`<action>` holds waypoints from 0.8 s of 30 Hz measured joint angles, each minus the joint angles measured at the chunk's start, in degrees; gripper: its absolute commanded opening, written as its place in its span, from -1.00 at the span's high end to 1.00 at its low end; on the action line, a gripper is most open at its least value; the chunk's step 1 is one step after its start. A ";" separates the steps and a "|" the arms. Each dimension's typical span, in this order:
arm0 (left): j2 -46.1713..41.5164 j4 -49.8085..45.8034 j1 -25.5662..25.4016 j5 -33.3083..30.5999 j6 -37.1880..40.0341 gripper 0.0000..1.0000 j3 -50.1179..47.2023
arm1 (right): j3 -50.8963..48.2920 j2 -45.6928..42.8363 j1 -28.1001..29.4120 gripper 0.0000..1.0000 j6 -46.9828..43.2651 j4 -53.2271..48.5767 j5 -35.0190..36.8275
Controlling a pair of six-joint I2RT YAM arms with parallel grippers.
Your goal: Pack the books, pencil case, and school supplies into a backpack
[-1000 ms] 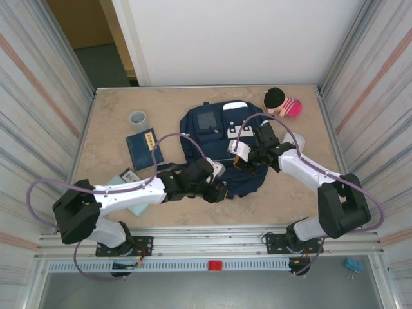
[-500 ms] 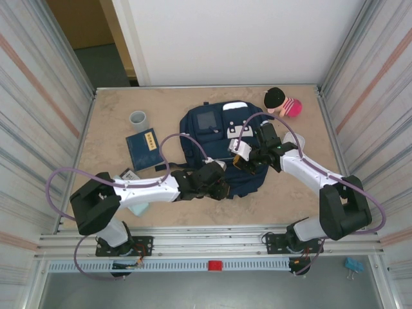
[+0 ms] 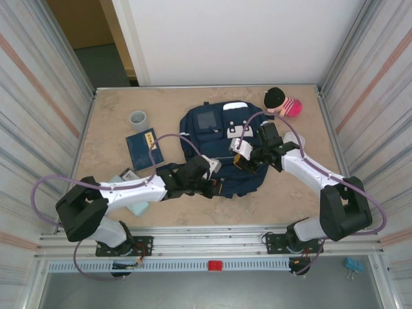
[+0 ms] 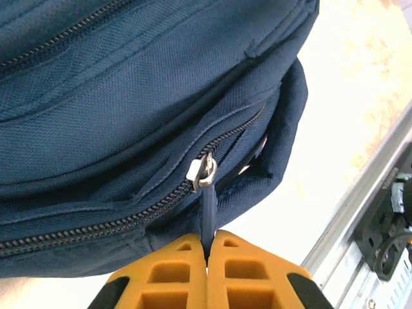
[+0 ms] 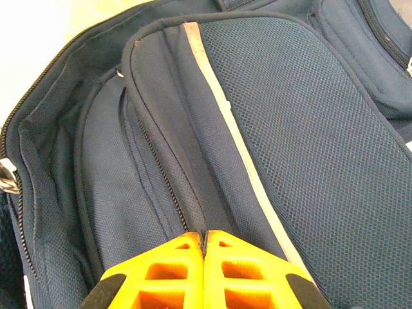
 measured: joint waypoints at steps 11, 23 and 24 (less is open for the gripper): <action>-0.94 4.46 2.49 9.49 4.13 1.00 -3.15 | -4.39 -18.18 7.58 -0.17 5.25 -2.71 0.63; -1.51 6.60 3.58 11.80 4.15 1.00 -4.59 | -11.78 -12.92 13.42 -0.03 6.49 0.52 8.02; -1.51 6.86 3.58 11.69 4.15 1.00 -4.79 | -11.89 -12.26 13.46 0.04 6.47 1.25 8.44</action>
